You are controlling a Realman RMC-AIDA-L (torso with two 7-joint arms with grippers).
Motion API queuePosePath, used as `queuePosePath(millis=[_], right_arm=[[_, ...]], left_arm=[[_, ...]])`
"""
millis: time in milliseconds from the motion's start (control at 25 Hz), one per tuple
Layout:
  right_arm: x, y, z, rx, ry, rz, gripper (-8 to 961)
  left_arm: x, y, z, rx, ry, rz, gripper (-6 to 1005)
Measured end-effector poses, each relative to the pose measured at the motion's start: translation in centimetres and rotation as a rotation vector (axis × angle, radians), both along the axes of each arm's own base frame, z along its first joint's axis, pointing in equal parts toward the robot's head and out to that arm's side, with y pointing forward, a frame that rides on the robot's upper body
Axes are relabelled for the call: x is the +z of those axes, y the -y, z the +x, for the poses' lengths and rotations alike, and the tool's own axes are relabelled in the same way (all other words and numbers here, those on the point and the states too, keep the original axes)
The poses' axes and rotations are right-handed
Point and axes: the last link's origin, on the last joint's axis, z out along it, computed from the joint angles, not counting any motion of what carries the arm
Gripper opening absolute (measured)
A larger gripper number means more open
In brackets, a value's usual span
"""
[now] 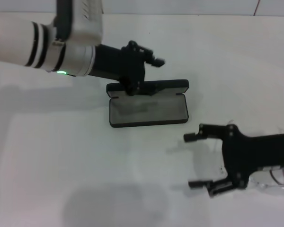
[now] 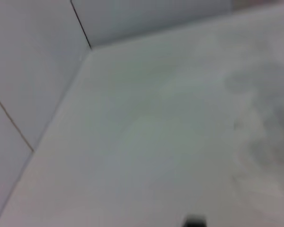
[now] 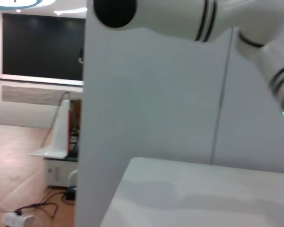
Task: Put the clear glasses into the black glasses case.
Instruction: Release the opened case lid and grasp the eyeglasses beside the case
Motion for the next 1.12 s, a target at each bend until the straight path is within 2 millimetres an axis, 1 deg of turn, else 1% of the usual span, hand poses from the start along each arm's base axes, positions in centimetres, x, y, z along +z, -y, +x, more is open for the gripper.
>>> queuePosePath(millis=[80, 160, 280, 360, 440, 520, 600, 680, 760, 840, 960, 1120], right_arm=[[0.7, -0.6, 0.0, -0.052, -0.021, 0.020, 869], [1.7, -1.5, -0.2, -0.117, -0.035, 0.025, 869], [4.2, -2.9, -1.0, -0.206, 0.013, -0.013, 869], [6.2, -3.5, -2.0, -0.247, 0.118, -0.053, 869], [7.7, -3.6, -3.0, -0.273, 0.250, -0.071, 868], [8.9, -3.4, -4.3, -0.300, 0.414, -0.093, 868], [9.2, -2.8, -5.5, -0.310, 0.566, -0.142, 866], [8.7, -2.0, -6.4, -0.307, 0.708, -0.187, 864], [7.8, -1.5, -6.8, -0.311, 0.838, -0.196, 862], [6.2, -1.3, -6.9, -0.302, 0.963, -0.177, 861], [4.0, -0.8, -6.9, -0.266, 1.076, -0.161, 858], [2.8, -0.8, -6.6, -0.252, 1.122, -0.128, 852]], left_arm=[[0.7, 0.6, 0.2, 0.023, 0.111, 0.000, 440], [1.7, 1.3, -0.1, 0.044, 0.239, 0.009, 482], [2.9, 3.0, -1.6, 0.089, 0.438, 0.040, 544], [3.1, 3.9, -2.7, 0.133, 0.524, 0.051, 586], [2.9, 4.4, -3.5, 0.179, 0.572, 0.045, 584], [2.7, 4.6, -4.3, 0.232, 0.610, 0.046, 583], [2.7, 4.7, -5.1, 0.272, 0.633, 0.058, 581], [2.7, 4.7, -5.6, 0.299, 0.646, 0.067, 585], [2.7, 4.7, -5.8, 0.311, 0.649, 0.069, 590], [2.6, 4.7, -5.9, 0.316, 0.648, 0.069, 592], [2.5, 4.8, -5.9, 0.318, 0.644, 0.066, 592], [2.3, 4.7, -5.8, 0.322, 0.642, 0.057, 593]])
